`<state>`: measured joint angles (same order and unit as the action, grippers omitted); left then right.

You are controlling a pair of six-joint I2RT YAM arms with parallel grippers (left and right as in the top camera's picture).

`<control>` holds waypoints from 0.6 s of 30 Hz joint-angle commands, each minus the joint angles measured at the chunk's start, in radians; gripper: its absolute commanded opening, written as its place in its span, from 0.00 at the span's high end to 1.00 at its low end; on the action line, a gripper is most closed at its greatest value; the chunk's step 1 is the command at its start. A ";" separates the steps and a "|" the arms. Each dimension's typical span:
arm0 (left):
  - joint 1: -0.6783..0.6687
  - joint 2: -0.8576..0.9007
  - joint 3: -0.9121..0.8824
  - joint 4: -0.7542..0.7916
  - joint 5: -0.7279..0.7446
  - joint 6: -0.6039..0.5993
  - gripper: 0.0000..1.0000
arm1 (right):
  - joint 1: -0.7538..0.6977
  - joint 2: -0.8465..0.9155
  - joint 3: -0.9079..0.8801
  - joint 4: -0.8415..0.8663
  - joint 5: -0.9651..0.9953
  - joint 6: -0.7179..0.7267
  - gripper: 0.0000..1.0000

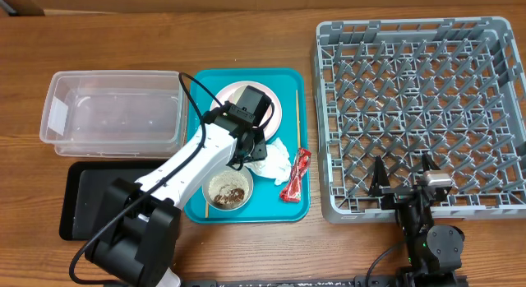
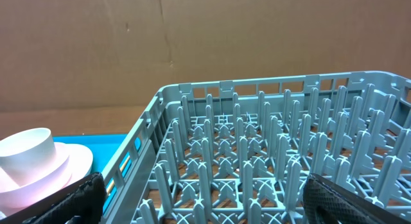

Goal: Sort waste into correct bins and load items into the dishwasher
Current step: 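Lower left gripper and grasp crumpled white tissue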

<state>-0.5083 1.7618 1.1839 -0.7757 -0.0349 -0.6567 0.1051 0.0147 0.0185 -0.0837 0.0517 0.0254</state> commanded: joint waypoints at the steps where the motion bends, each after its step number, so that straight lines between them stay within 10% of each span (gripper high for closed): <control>1: -0.012 0.004 -0.004 0.004 -0.002 -0.020 0.53 | -0.002 -0.011 -0.011 0.004 -0.001 -0.002 0.00; 13: -0.016 0.103 -0.004 0.030 0.006 -0.021 0.48 | -0.002 -0.011 -0.011 0.004 -0.001 -0.002 0.00; 18: -0.016 0.103 -0.004 0.029 0.010 -0.021 0.74 | -0.002 -0.011 -0.011 0.004 -0.001 -0.002 0.00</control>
<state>-0.5175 1.8565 1.1839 -0.7452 -0.0334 -0.6605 0.1051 0.0147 0.0185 -0.0834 0.0525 0.0257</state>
